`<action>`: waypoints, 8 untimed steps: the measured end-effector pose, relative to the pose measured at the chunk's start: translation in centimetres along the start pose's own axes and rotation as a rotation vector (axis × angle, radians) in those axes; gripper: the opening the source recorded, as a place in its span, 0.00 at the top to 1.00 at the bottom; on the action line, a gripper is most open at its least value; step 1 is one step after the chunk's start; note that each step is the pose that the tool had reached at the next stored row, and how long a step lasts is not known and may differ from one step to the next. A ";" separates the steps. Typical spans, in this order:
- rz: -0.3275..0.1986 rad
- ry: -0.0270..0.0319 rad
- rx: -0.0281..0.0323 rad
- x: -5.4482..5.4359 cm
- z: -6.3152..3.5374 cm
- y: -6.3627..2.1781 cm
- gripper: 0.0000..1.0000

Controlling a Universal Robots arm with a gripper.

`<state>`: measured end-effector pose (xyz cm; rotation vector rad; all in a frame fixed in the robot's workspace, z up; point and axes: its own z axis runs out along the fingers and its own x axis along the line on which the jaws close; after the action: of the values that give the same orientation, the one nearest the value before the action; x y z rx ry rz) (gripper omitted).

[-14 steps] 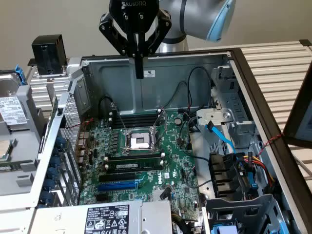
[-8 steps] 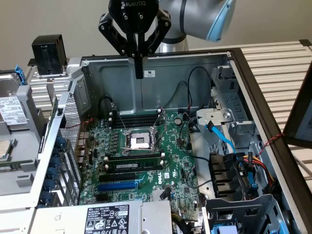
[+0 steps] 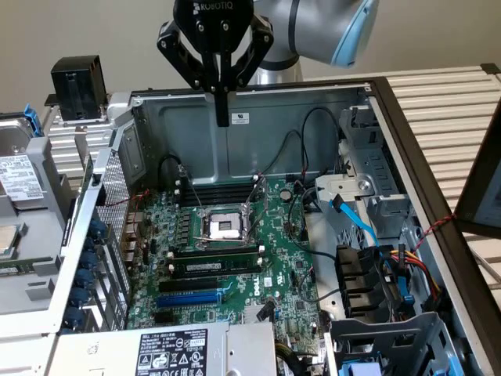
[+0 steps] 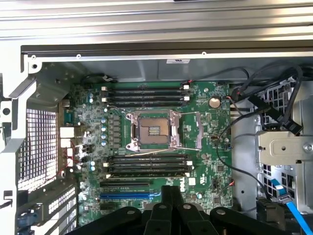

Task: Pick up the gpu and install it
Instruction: 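Reach for the gpu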

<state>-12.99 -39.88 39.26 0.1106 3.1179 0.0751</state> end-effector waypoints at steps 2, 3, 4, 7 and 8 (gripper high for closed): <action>0.000 0.0001 0.0001 0.3 -0.01 -0.01 0.89; 0.000 0.0002 0.0001 0.5 -0.02 -0.03 0.89; 0.000 0.0000 0.0001 1.0 -0.03 -0.06 0.89; 0.000 -0.0001 0.0001 2.3 -0.05 -0.16 0.89; 0.000 -0.0002 0.0000 2.8 -0.06 -0.19 0.89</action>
<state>-15.78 -39.88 39.26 0.1104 3.1178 0.0751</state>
